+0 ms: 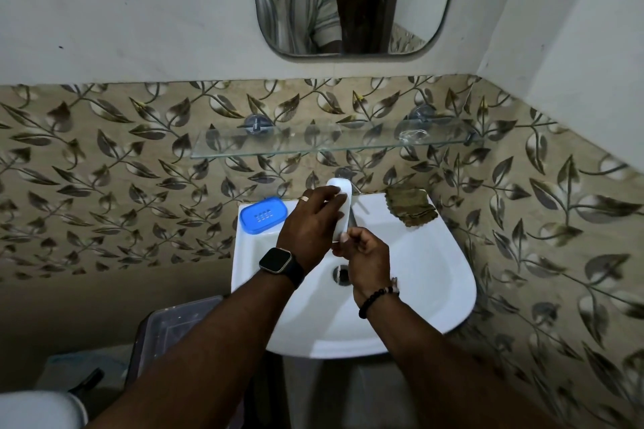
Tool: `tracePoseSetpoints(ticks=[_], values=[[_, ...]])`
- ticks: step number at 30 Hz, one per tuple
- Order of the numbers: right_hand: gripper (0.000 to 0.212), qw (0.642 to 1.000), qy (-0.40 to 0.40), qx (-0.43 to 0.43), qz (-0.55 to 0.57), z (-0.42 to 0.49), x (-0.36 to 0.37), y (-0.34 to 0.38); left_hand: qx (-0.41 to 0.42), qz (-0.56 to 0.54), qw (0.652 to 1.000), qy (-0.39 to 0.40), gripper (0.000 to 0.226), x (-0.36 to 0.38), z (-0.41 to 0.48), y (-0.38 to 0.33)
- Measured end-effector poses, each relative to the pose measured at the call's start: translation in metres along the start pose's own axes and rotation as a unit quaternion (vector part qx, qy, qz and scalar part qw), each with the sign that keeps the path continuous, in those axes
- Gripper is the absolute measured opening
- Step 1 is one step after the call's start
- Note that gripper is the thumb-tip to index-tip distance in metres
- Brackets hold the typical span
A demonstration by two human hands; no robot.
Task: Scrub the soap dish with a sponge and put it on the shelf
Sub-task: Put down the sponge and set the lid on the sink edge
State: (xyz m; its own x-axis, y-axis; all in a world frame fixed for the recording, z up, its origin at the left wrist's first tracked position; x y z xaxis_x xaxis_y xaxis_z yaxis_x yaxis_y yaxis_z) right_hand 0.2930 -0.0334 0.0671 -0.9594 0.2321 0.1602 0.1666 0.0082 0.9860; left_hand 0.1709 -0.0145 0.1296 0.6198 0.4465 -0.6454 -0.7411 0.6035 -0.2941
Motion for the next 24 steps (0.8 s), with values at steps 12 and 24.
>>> tracePoseSetpoints(ticks=[12, 24], values=[[0.016, 0.982, 0.04, -0.076, -0.169, 0.005, -0.003, 0.0, -0.08, -0.019, 0.997, -0.016, 0.035, 0.008, -0.012, 0.019], [0.017, 0.719, 0.106, -0.388, -0.566, 0.011, -0.04, 0.008, -0.533, -0.446, 0.718, -0.015, 0.023, 0.039, -0.055, 0.045]])
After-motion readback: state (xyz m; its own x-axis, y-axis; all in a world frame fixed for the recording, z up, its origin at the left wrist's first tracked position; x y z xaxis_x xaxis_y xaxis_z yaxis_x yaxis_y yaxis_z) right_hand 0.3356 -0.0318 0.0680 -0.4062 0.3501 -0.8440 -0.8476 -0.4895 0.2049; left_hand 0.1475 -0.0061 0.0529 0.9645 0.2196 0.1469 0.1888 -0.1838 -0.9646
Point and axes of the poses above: each hand's wrist, its own z-axis towards the middle knuckle, its own x-axis out of the palm, y = z × x, the point moved 3 cm from there along z, towards the middle knuckle
